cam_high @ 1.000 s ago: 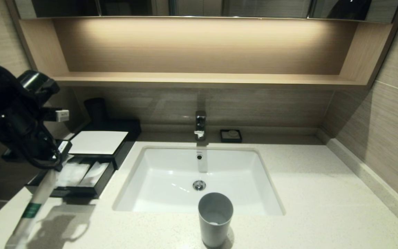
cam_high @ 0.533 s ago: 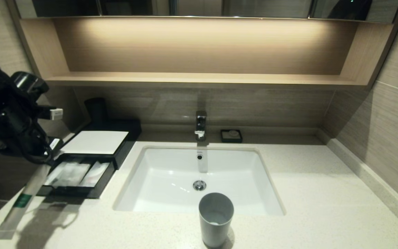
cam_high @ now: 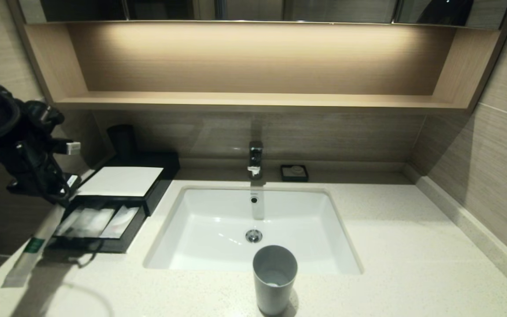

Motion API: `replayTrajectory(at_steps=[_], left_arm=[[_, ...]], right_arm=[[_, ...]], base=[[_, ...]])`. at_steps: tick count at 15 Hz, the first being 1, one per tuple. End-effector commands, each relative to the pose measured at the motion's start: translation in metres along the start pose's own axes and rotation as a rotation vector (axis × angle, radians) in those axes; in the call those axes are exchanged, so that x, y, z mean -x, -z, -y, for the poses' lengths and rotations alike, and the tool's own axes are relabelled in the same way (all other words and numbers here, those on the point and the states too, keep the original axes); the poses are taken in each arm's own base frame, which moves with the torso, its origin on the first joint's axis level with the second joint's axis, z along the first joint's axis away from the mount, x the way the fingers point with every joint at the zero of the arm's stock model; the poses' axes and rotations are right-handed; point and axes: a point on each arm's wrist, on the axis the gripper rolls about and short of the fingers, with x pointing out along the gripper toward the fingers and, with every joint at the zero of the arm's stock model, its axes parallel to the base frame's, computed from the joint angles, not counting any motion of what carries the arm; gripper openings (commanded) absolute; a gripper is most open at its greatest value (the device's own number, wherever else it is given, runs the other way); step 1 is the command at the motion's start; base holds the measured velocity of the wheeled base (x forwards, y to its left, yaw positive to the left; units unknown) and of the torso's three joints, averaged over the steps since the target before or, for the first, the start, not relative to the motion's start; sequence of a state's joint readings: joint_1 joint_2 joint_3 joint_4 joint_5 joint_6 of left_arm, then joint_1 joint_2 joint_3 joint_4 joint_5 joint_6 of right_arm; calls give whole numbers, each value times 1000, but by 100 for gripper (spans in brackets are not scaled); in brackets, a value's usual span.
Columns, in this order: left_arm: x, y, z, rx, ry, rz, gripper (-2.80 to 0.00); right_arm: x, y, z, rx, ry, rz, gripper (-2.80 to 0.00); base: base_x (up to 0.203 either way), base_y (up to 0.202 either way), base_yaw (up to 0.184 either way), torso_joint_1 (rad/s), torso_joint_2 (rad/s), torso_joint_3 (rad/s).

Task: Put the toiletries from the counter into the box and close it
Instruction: Place the bathroom toiletry into the drawer

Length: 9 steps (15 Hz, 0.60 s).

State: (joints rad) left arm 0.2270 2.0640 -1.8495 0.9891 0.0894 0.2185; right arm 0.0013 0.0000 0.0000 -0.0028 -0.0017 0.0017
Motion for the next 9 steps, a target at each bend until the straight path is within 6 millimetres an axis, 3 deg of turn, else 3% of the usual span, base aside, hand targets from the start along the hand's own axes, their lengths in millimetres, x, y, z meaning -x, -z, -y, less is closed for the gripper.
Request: replayTrajectory(at_steps=[1, 9], left_arm=[[-21, -7, 0, -6, 10, -40, -280], [-32, -13, 4, -40, 22, -62, -280]], right_arm=[[0, 0, 0, 0, 0, 0, -280], [0, 0, 0, 0, 0, 0, -280]], base=[[0, 0, 0, 0, 0, 0], [0, 0, 0, 0, 0, 0]])
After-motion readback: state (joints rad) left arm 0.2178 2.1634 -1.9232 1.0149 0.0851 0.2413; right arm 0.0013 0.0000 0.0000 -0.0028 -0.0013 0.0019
